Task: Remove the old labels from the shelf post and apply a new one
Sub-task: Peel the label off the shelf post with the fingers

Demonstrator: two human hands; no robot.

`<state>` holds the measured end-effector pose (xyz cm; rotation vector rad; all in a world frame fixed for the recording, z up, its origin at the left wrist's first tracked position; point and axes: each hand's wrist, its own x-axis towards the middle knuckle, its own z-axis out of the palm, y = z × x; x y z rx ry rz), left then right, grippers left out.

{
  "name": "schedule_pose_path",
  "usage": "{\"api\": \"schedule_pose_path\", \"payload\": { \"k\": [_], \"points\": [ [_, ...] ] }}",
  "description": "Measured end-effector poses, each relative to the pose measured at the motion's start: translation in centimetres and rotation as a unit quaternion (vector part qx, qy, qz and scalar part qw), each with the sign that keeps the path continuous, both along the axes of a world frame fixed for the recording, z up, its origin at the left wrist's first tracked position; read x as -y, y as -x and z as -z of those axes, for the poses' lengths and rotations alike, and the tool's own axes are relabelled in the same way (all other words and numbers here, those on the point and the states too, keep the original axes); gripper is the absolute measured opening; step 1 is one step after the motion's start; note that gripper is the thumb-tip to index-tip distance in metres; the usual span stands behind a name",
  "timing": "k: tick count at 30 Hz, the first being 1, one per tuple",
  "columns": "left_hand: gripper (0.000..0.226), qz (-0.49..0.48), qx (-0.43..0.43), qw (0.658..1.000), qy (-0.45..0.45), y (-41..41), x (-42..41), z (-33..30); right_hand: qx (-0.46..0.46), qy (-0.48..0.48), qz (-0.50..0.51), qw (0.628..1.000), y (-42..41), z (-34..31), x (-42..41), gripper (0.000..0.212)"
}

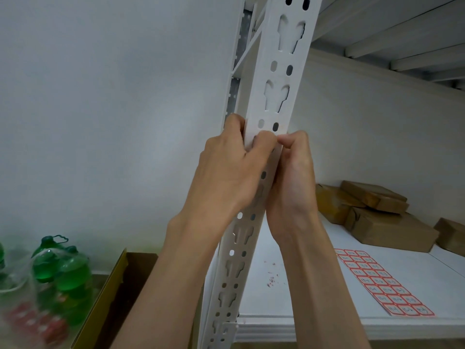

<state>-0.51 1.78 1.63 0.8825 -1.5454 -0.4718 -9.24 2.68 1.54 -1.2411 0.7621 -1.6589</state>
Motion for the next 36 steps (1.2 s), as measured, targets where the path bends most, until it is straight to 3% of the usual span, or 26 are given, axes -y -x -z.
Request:
{"api": "schedule_pose_path", "payload": {
  "k": [7,10,23,36],
  "points": [
    [0.022,-0.053,0.03,0.998,-0.016,1.0,-0.8,-0.7,0.014,0.01,-0.007,1.0,0.2,0.2,0.2,0.037],
    [0.021,-0.052,0.035,0.998,-0.017,1.0,-0.8,-0.8,0.027,0.006,-0.003,1.0,0.2,0.4,0.5,0.027],
    [0.015,0.033,0.025,0.999,-0.012,-0.1,-0.1,-0.4,0.065,0.03,-0.042,0.997,0.3,0.5,0.3,0.02],
    [0.025,-0.085,0.069,0.994,-0.012,1.1,-0.5,-0.9,0.067,0.028,-0.052,0.996,0.3,0.4,0.3,0.029]
  ]
}}
